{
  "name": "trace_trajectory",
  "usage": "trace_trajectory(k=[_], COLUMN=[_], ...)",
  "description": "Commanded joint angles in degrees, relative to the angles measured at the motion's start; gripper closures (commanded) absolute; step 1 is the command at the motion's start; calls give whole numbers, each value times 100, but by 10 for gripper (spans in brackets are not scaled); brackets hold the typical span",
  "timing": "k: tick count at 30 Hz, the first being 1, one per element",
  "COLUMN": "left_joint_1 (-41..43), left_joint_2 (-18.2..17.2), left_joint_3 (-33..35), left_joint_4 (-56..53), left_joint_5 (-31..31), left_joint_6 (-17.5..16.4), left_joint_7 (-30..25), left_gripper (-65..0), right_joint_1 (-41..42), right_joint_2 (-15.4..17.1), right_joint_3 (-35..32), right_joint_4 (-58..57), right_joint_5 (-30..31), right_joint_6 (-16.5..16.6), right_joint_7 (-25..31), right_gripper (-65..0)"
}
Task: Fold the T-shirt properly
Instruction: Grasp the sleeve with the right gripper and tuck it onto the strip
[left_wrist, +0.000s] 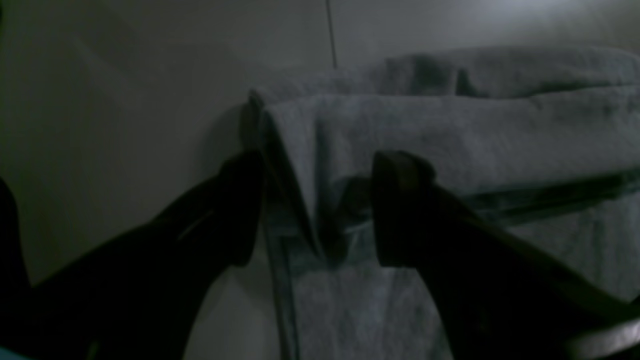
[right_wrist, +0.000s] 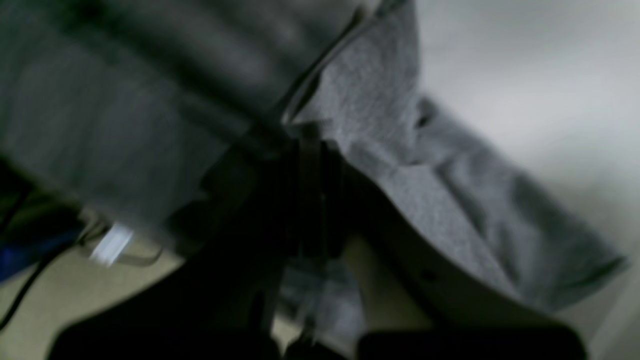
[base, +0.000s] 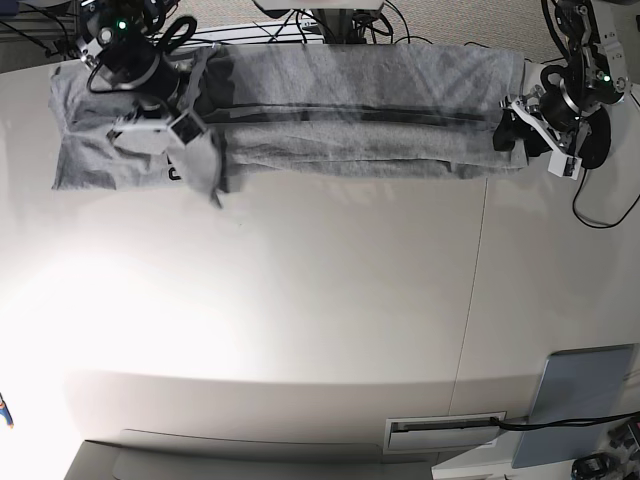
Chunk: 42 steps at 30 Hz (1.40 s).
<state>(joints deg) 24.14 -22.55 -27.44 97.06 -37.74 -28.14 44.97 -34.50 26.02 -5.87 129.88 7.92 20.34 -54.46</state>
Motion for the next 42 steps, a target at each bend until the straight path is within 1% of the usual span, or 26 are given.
trace_trajectory(k=[1, 3, 7, 12, 16, 19, 26, 27, 29, 30, 31, 33, 34, 38, 42], left_joint_1=[-2, -2, -2, -2, -2, -2, -2, -2, -2, -2, -2, -2, -4, -7, -17], left_joint_2=[-96, -96, -96, -96, -96, -94, -96, -96, -96, -96, -96, -96, -96, -101, -127], left_joint_3=[-44, -46, -46, -44, -44, -44, -44, -46, -44, -44, -44, -44, -44, -48, -61], left_joint_4=[83, 83, 83, 83, 83, 83, 83, 83, 83, 83, 83, 83, 83, 83, 90], left_joint_5=[-83, -83, -83, -85, -83, -83, -83, -85, -83, -85, -85, -85, -85, -85, -101], left_joint_6=[-24, -24, -24, -24, -24, -24, -24, -24, -24, -24, -24, -24, -24, -33, -90], left_joint_7=[-109, -109, -107, -107, -105, -105, -107, -107, -107, -107, -107, -107, -107, -107, -37], left_gripper=[-357, -357, -357, -357, -357, -357, -357, -357, -357, -357, -357, -357, -357, -357, -357], right_joint_1=[-90, -216, -367, -391, -393, -393, -389, -389, -374, -374, -374, -374, -372, -339, -98], right_joint_2=[63, 63, 63, 63, 63, 63, 63, 63, 63, 63, 63, 63, 63, 63, 66], right_joint_3=[28, 28, 28, 28, 28, 28, 31, 31, 31, 31, 31, 31, 31, 31, 35], right_joint_4=[105, 105, 105, 105, 105, 105, 103, 103, 105, 105, 105, 105, 105, 105, 107], right_joint_5=[98, 173, 197, 603, 774, 772, 761, 756, 748, 748, 748, 748, 748, 750, 745], right_joint_6=[-37, -20, 136, 306, 306, 306, 323, 422, 903, 1091, 1204, 1222, 1220, 1222, 1213], right_joint_7=[39, 35, 9, -133, -317, -448, -470, -485, -520, -518, -505, -487, -487, -485, -516], right_gripper=[0, 0, 0, 0, 0, 0, 0, 0, 0, -33, -90, -183, -208, -216, -216])
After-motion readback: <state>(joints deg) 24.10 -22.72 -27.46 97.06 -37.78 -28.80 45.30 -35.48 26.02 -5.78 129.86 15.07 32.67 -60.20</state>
